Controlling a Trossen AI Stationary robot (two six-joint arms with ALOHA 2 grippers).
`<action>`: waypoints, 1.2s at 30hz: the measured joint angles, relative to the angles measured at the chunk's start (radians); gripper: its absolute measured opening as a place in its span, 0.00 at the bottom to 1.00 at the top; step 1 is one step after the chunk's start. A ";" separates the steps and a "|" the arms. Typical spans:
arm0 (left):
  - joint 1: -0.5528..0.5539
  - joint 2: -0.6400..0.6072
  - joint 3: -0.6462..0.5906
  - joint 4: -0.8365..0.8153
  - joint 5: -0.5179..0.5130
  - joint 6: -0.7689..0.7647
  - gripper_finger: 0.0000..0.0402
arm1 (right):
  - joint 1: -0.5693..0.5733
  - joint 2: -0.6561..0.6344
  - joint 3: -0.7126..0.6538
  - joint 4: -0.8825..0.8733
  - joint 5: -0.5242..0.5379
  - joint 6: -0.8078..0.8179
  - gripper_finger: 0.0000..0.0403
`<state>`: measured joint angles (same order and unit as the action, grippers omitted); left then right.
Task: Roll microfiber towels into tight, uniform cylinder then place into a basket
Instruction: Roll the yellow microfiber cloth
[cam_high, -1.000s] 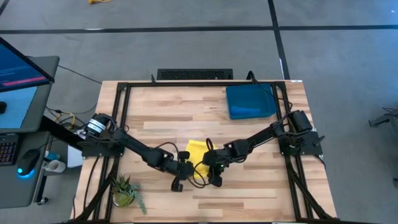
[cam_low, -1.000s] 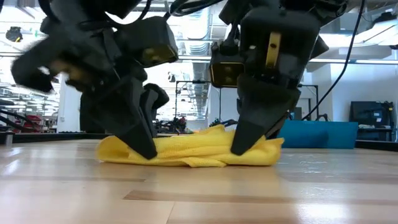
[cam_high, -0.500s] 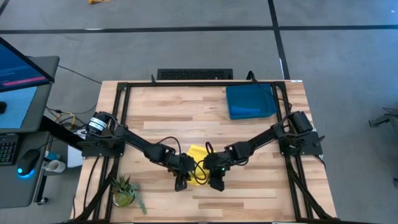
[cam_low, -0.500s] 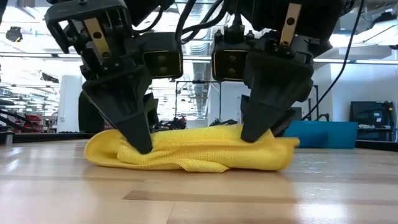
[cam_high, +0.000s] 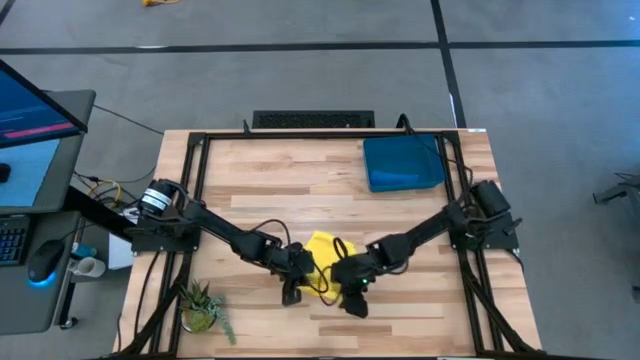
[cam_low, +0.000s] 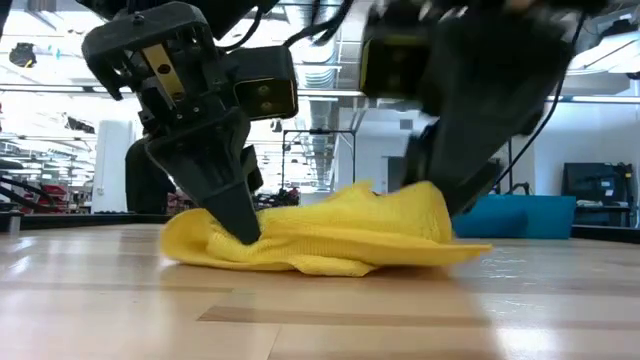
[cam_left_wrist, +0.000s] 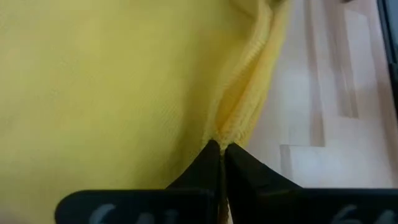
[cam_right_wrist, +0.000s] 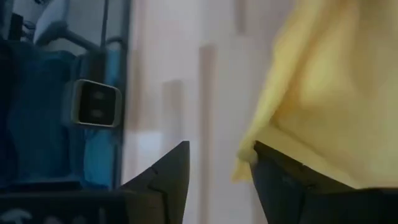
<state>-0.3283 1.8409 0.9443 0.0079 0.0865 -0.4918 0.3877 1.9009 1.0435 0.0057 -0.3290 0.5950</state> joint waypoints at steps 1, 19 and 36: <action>0.000 -0.006 0.000 -0.003 -0.014 0.001 0.00 | 0.016 -0.015 0.000 -0.012 0.021 -0.006 0.46; 0.017 -0.037 0.004 0.053 -0.207 -0.018 0.00 | 0.221 -0.040 0.004 0.048 0.599 -0.648 0.38; 0.026 -0.037 0.005 0.060 -0.207 0.017 0.00 | 0.108 0.074 -0.002 0.044 0.586 -0.585 0.35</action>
<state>-0.3027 1.8038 0.9489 0.0683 -0.1207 -0.4751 0.4953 1.9751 1.0413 0.0494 0.2566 0.0099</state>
